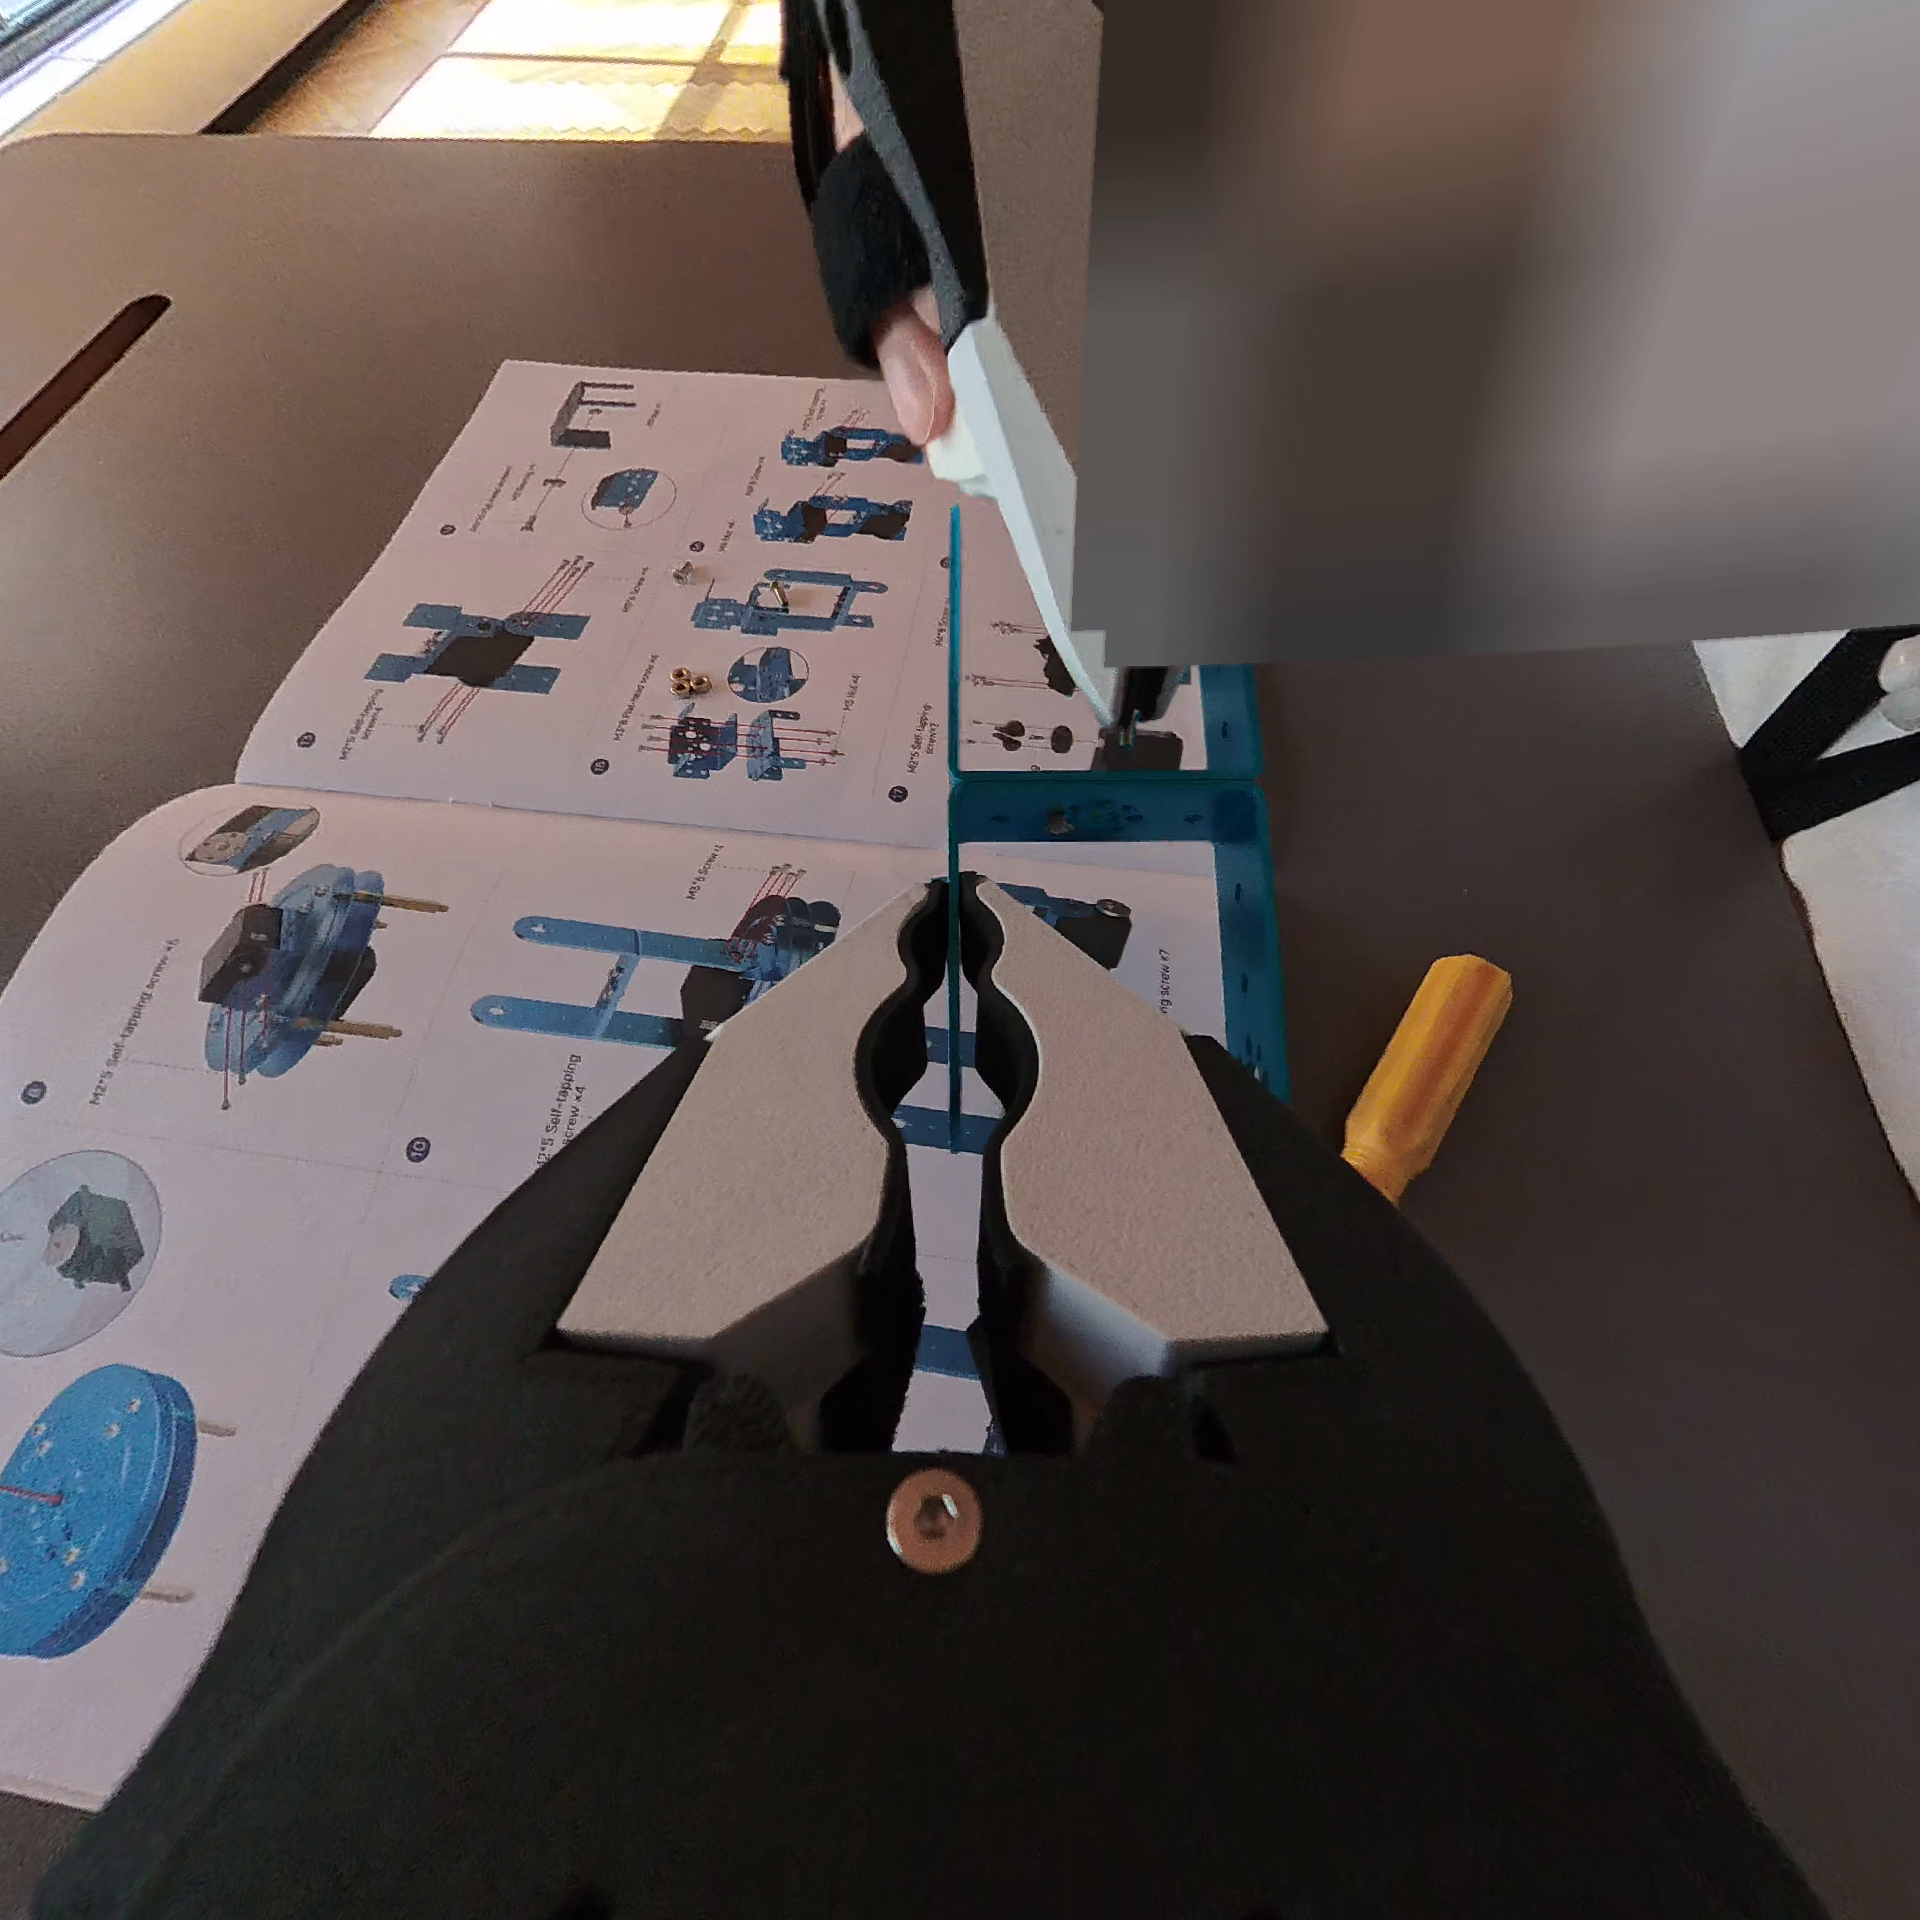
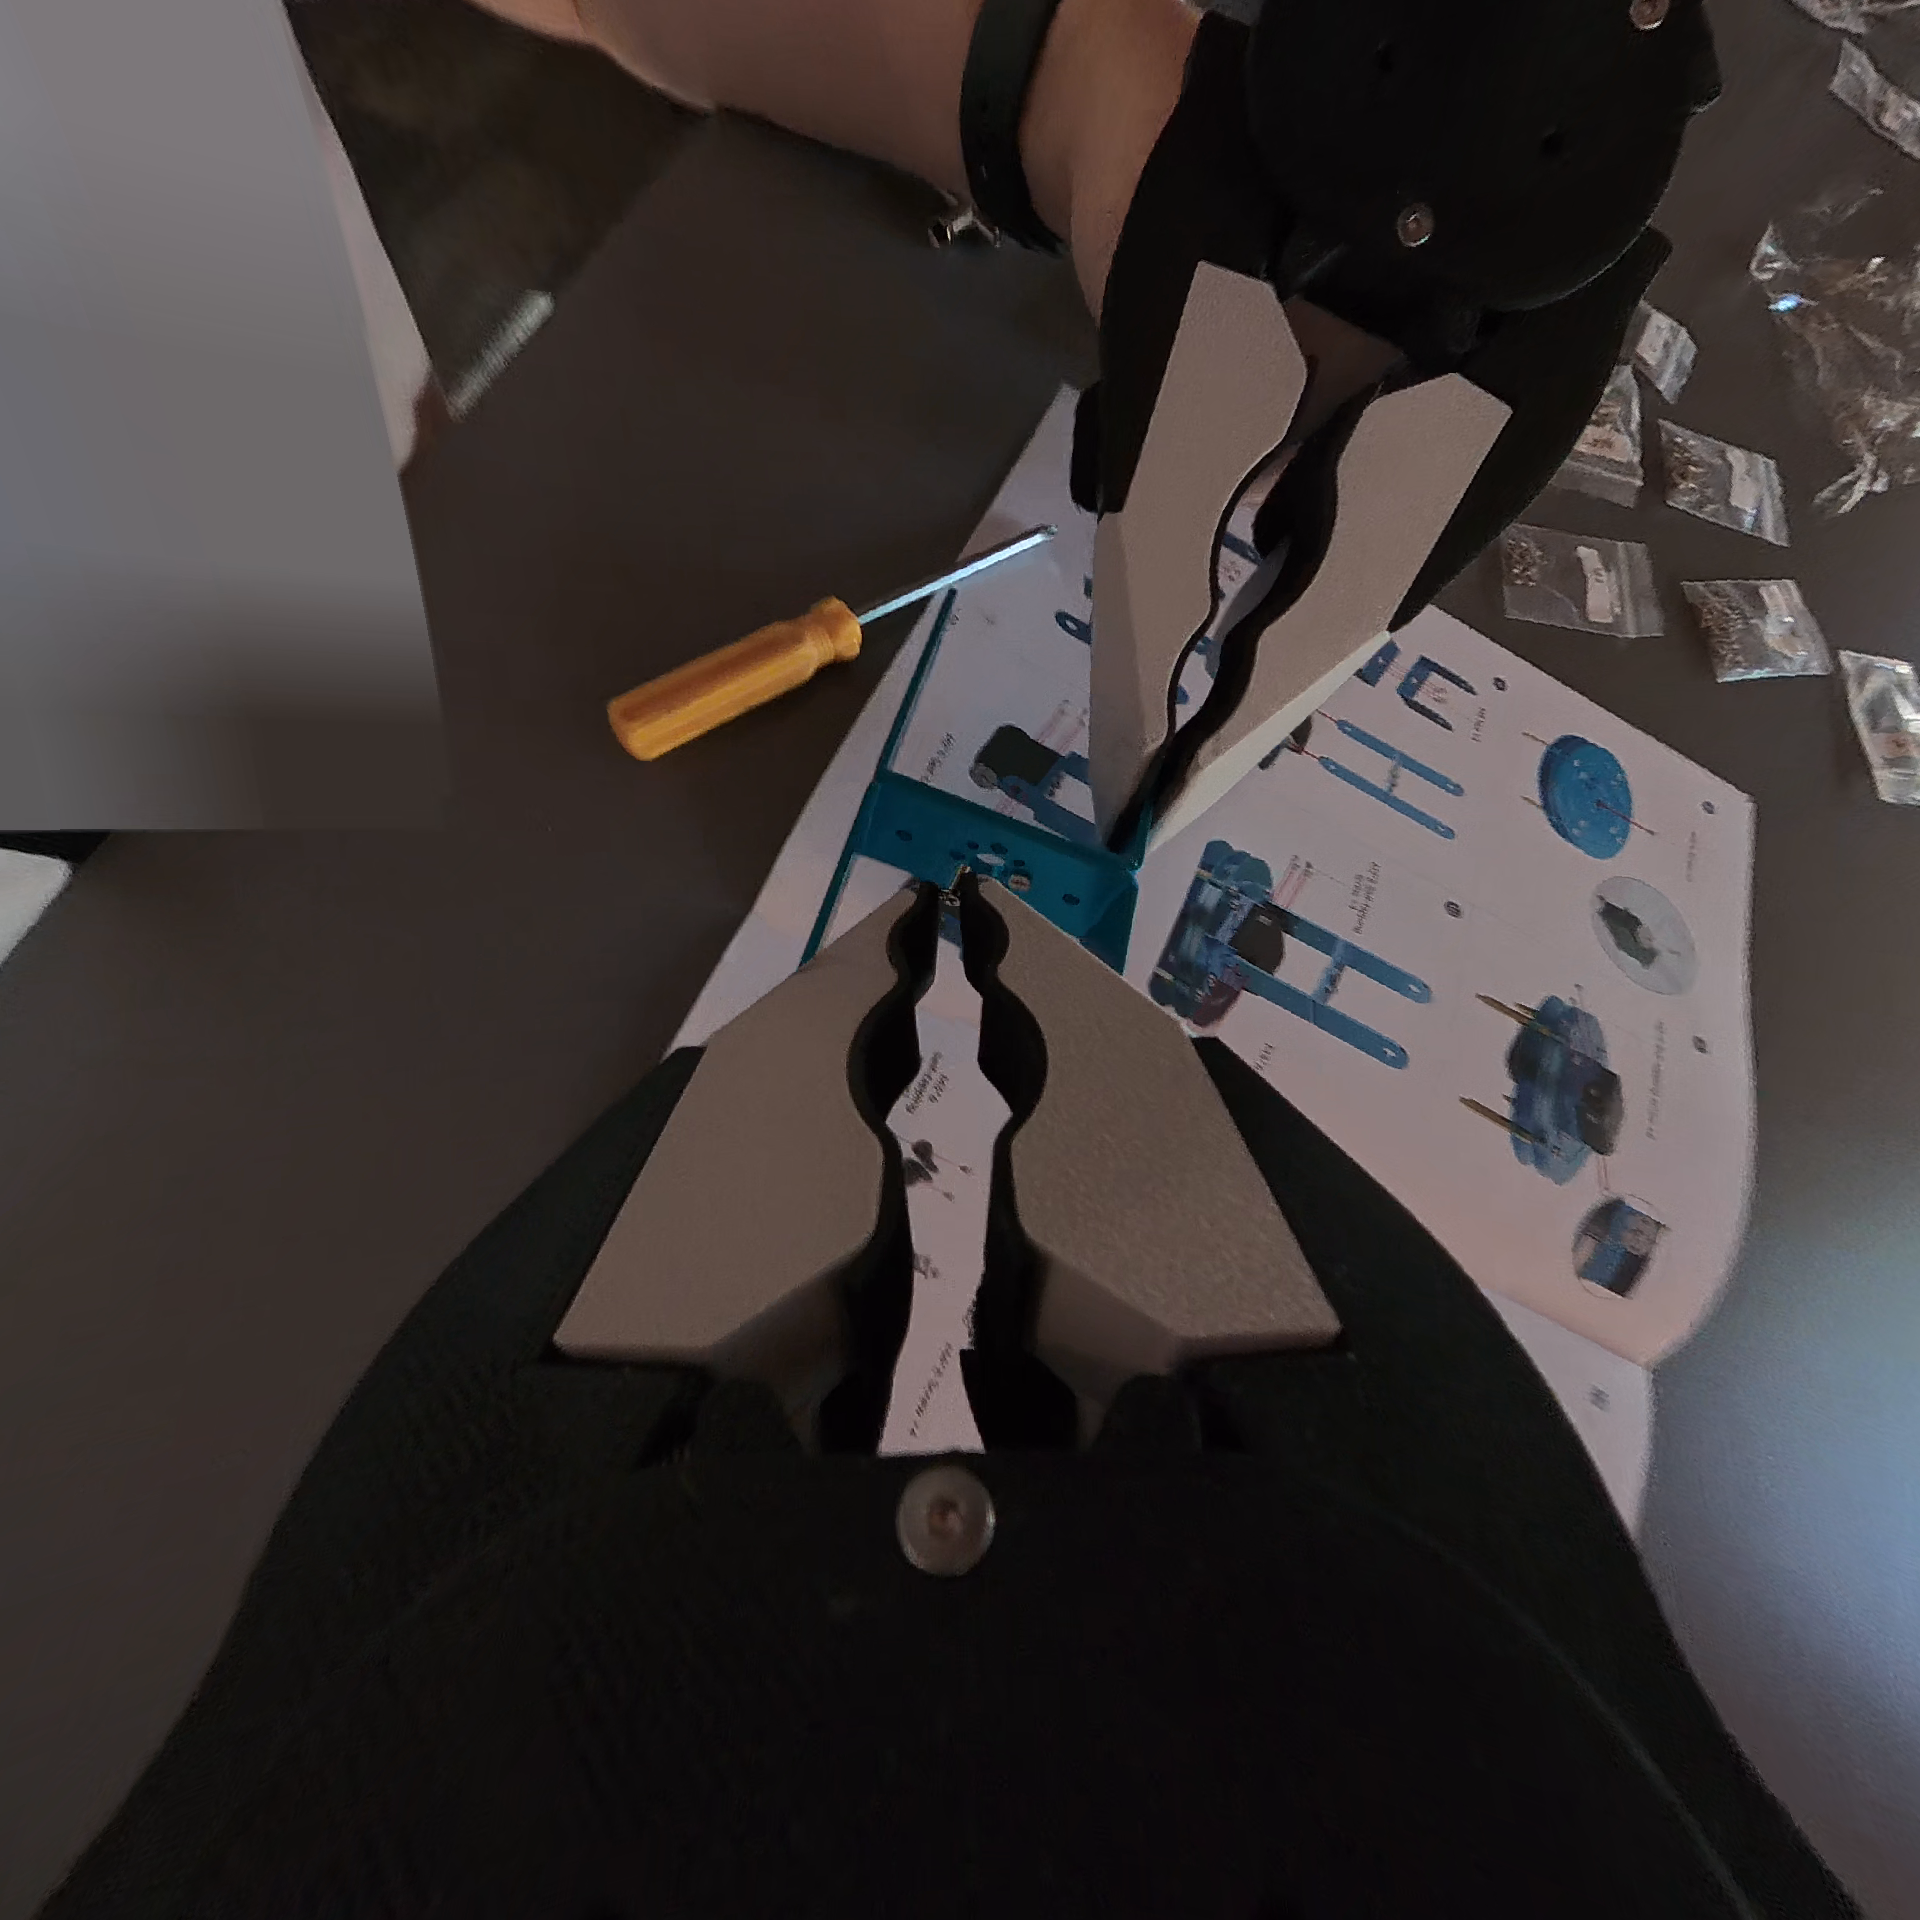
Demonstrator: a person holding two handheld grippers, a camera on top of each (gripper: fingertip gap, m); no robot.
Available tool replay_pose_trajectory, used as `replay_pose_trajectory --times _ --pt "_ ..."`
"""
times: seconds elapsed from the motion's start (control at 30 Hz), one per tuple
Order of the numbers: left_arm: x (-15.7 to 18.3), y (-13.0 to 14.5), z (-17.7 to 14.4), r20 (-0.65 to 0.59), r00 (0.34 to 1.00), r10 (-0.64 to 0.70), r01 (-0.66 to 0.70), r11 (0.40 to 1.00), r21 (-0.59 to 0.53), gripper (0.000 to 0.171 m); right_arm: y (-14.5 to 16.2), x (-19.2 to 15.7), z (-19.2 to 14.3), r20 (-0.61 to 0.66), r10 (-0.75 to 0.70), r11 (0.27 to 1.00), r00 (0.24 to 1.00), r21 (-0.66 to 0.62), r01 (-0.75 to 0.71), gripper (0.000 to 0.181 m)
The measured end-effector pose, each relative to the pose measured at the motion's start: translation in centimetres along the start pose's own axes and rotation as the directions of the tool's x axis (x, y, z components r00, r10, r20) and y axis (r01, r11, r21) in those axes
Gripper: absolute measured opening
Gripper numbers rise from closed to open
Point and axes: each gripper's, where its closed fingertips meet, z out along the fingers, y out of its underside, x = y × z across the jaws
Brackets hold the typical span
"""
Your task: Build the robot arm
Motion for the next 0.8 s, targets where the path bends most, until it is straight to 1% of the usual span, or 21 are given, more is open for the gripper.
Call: replay_pose_trajectory --times 0.07,0.13,0.2,0.3,0.5,0.8 --pt "0.0 -0.1 0.0 -0.004 1.000 -0.006 0.006 1.000 0.003 0.000 0.2 0.0 -0.3 -0.033 -0.055 0.997 0.998 -0.062 0.053 0.004" --pt "0.1 -0.2 -0.1 -0.006 1.000 -0.008 0.008 1.000 0.004 0.000 0.3 -0.2 -0.2 -0.027 -0.074 0.994 0.997 -0.083 0.072 0.004" --pt "0.3 -0.3 0.0 -0.011 1.000 -0.002 0.002 1.000 0.002 0.000 0.1 -0.7 0.2 0.006 -0.064 0.995 0.998 -0.070 0.065 0.004" --pt "0.6 -0.4 0.1 -0.008 1.000 0.012 -0.012 1.000 -0.005 0.000 -0.1 -1.1 0.5 0.023 -0.085 0.994 0.996 -0.062 0.086 0.004" --pt "0.8 -0.8 -0.2 -0.005 1.000 0.024 -0.024 1.000 0.008 0.000 -0.6 -1.1 0.3 0.013 -0.099 0.994 0.995 -0.051 0.099 0.004" --pt "0.8 -1.1 -0.4 0.005 0.999 0.032 -0.033 0.999 0.017 0.000 -0.5 -0.8 0.4 -0.025 -0.116 0.990 0.993 -0.090 0.113 0.003"
